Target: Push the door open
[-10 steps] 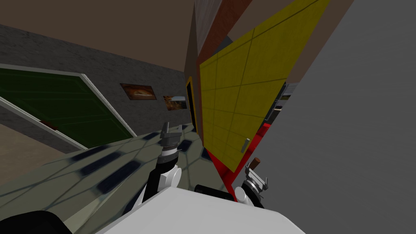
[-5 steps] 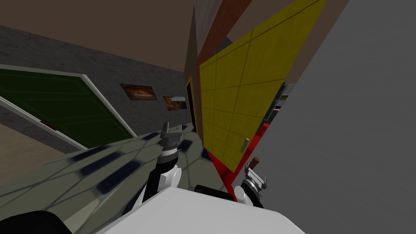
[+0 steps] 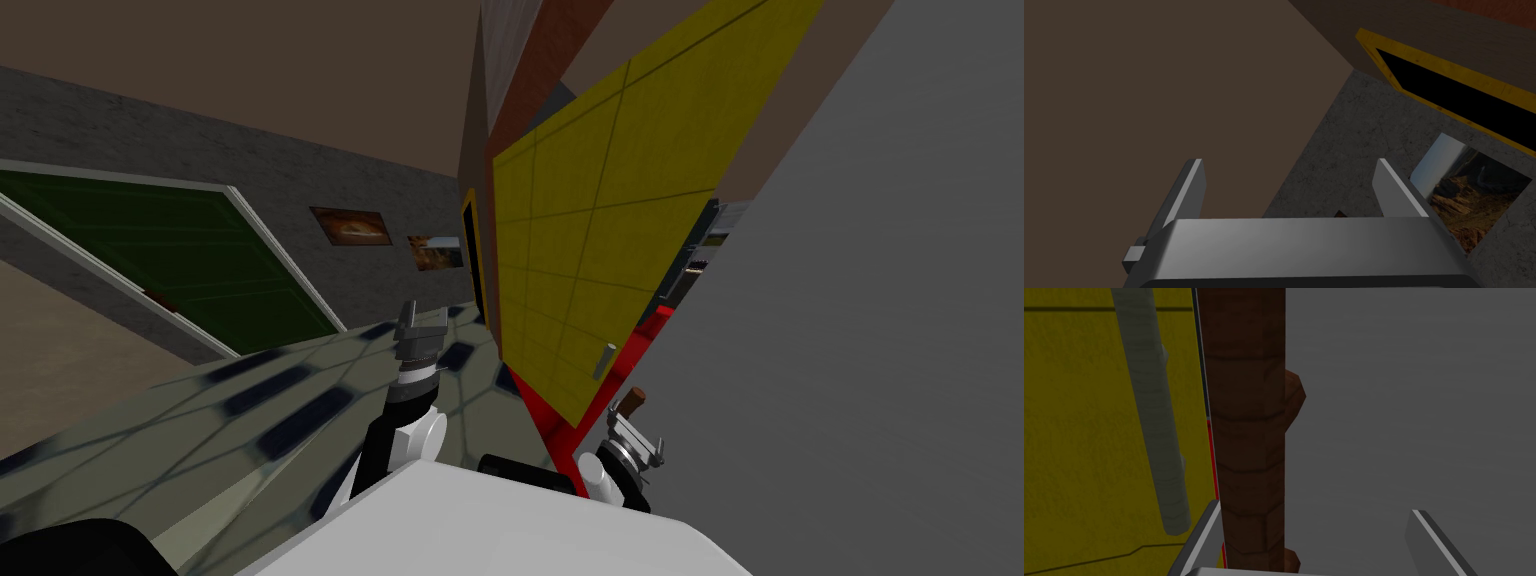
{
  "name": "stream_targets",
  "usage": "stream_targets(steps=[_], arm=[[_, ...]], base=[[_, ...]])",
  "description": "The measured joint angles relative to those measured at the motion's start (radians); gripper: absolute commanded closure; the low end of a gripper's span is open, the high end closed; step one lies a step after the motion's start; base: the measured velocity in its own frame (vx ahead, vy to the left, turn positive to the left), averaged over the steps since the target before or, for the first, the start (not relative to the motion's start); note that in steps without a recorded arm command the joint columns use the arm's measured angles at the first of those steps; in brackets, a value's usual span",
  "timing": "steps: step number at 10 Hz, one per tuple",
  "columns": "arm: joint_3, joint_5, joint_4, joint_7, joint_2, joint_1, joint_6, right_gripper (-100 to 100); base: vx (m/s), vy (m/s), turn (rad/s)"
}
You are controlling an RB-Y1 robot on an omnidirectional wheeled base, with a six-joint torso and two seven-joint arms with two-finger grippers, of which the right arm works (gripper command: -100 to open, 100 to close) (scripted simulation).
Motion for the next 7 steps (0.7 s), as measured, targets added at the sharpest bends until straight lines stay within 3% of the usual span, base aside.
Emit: stream_targets(steps=[1,3,5,7], arm=[[-0.003,-0.001,0.001,-0.002,-0.002,-0.003,-0.002,100],[-0.003,-0.004,-0.036,0.016,-0.004,0.016,0.010,100],[-0.011,-0.010,-0.018,0.002,-0.008,0.009,0.002,100],[-0.011,-0.014,-0.056,0.028,-0.001,0.025,0.011,100]], base=[[0.028,0.000,-0.008],[0.008,-0.006,0.014],[-0.020,-0.022,0.024],[-0.006,-0.014,0.009]])
